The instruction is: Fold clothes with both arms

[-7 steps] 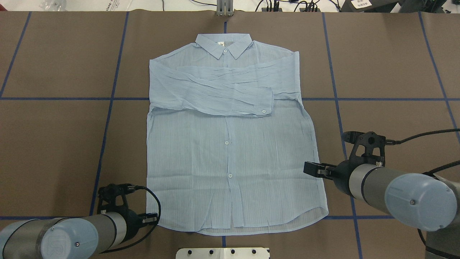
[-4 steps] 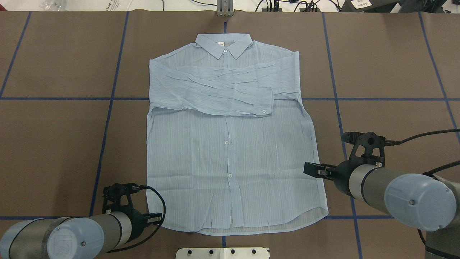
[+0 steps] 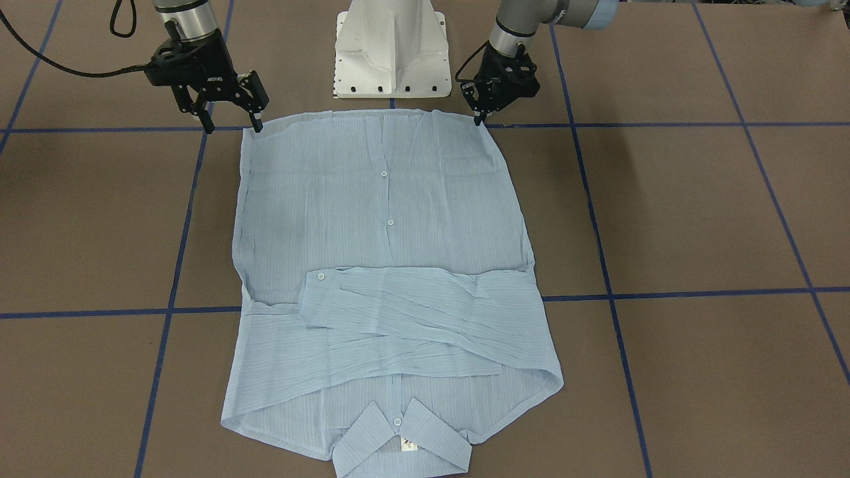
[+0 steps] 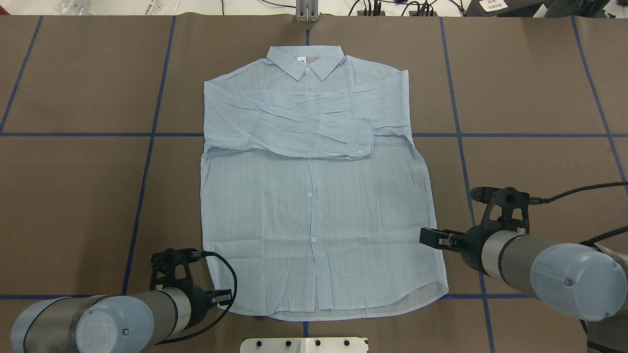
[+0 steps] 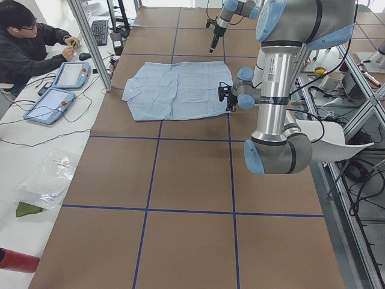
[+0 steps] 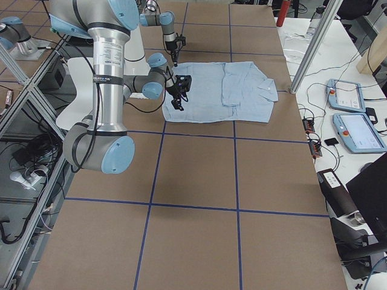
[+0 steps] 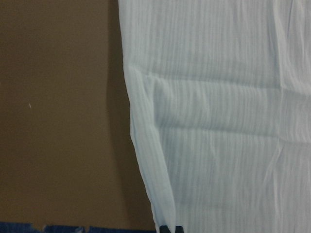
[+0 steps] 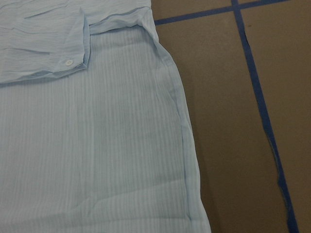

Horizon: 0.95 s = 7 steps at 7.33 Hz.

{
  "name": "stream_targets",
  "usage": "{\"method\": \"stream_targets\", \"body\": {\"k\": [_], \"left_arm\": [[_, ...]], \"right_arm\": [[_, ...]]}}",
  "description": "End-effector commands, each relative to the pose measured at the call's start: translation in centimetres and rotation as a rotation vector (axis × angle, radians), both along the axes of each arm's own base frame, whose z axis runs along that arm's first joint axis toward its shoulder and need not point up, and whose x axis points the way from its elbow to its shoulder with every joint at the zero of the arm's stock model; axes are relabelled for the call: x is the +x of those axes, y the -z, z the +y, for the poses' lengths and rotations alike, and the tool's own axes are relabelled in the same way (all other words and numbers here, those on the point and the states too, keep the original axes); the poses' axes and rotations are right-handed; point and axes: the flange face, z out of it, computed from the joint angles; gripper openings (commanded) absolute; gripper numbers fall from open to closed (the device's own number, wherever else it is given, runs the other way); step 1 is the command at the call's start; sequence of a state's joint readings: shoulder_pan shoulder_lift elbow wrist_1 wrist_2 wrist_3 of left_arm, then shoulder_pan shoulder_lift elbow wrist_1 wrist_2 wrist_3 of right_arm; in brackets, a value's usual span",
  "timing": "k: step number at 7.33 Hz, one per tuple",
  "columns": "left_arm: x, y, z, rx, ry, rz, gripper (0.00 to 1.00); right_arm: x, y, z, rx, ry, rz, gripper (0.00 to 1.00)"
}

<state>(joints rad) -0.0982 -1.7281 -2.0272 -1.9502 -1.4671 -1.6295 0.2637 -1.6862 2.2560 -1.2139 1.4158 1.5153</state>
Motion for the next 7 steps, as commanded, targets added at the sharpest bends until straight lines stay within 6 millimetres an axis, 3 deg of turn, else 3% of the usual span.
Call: {"method": "stream_targets", "body": {"k": [1, 3, 5, 7], "left_arm": [[-0.3, 0.6, -0.1, 0.003, 0.003, 0.016, 0.00], [-0.3, 0.6, -0.1, 0.007, 0.008, 0.017, 0.00], [-0.2, 0.7, 0.2, 0.008, 0.003, 0.020, 0.00], [-0.2, 0.8, 0.2, 0.009, 0.003, 0.022, 0.00]], "right_arm": [[1.1, -4.3, 2.3, -0.003, -0.038, 0.022, 0.94], [-0.2, -5.7, 4.3, -0.010, -0.067, 0.035, 0.80], [-1.9, -7.0, 6.4, -0.023, -0.101, 0.033, 0.75], [-3.0, -6.8, 8.0, 0.012, -0.101, 0.027, 0.70]]}}
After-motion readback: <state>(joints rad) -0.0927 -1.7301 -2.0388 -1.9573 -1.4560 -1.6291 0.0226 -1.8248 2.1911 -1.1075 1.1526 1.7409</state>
